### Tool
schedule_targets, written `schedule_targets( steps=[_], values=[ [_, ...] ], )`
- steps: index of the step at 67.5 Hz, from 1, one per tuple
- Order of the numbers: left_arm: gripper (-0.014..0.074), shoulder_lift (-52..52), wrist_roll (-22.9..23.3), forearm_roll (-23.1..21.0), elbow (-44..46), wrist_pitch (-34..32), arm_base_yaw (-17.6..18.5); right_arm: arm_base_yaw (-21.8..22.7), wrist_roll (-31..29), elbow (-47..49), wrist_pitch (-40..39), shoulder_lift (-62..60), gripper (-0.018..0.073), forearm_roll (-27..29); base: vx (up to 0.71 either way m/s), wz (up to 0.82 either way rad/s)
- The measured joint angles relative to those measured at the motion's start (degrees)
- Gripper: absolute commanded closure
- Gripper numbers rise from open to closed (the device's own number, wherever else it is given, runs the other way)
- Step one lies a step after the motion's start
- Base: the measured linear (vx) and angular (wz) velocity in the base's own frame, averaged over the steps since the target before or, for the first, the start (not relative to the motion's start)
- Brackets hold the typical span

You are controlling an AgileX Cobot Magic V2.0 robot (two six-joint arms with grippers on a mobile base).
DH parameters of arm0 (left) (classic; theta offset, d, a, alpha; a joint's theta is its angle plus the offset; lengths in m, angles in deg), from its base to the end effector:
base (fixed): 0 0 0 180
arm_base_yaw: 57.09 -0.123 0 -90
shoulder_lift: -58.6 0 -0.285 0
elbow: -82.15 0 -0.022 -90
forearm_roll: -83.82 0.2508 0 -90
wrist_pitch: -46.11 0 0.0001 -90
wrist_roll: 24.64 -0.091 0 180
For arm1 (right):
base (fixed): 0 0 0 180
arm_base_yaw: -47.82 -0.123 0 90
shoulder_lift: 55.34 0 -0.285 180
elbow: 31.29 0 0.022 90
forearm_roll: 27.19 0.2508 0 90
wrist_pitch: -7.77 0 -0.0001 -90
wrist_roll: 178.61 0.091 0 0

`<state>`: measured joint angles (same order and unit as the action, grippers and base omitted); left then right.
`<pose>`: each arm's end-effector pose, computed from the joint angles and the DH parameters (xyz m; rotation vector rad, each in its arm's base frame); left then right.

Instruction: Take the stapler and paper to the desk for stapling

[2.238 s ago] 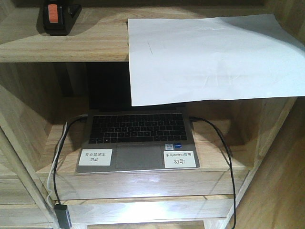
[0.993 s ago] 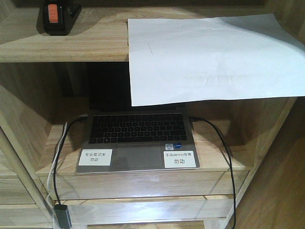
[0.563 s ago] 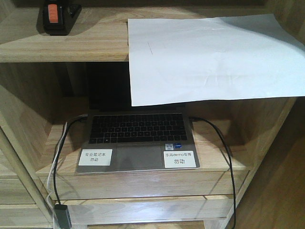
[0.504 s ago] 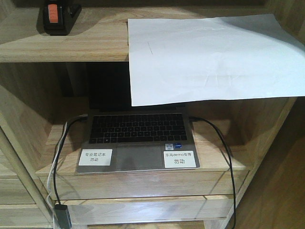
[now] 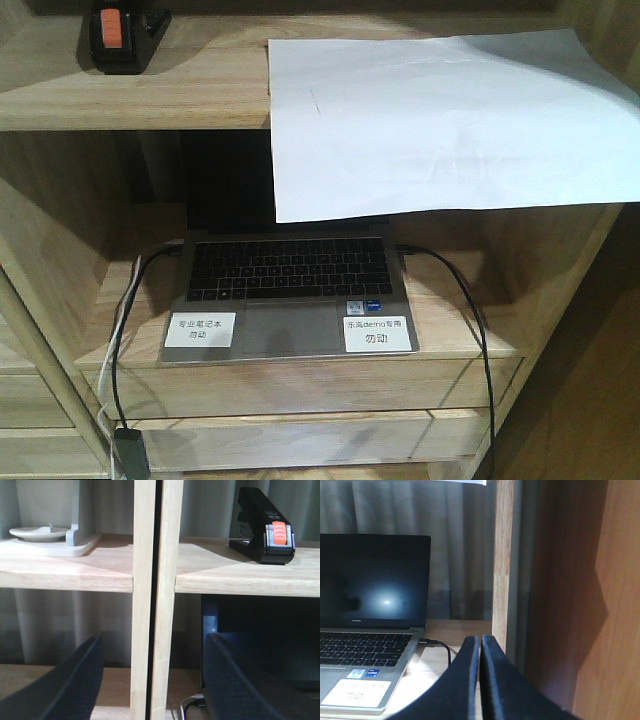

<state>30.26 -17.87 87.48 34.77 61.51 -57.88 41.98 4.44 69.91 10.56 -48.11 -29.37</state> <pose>0.0777 0.0026 0.3396 -0.0691 1.5884 -0.0199 0.0566 0.0056 0.2000 -0.0657 1.5495 0.0913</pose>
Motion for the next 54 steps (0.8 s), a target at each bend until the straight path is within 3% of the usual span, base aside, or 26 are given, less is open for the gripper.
schedule_targets(
  steps=[10,25,54],
  values=[
    [0.0165,-0.33,-2.05,-0.01,0.57,-0.18,2.15,0.00,0.00,0.00,0.00,0.00,0.0568,0.00,0.00,0.00],
    [0.0164,-5.23,-3.03,-0.24,6.22,-0.11,8.92,0.00,0.00,0.00,0.00,0.00,0.0568,0.00,0.00,0.00],
    [0.0164,-23.36,-4.41,-0.63,21.70,0.60,17.91,0.00,0.00,0.00,0.00,0.00,0.0568,0.00,0.00,0.00]
  ],
)
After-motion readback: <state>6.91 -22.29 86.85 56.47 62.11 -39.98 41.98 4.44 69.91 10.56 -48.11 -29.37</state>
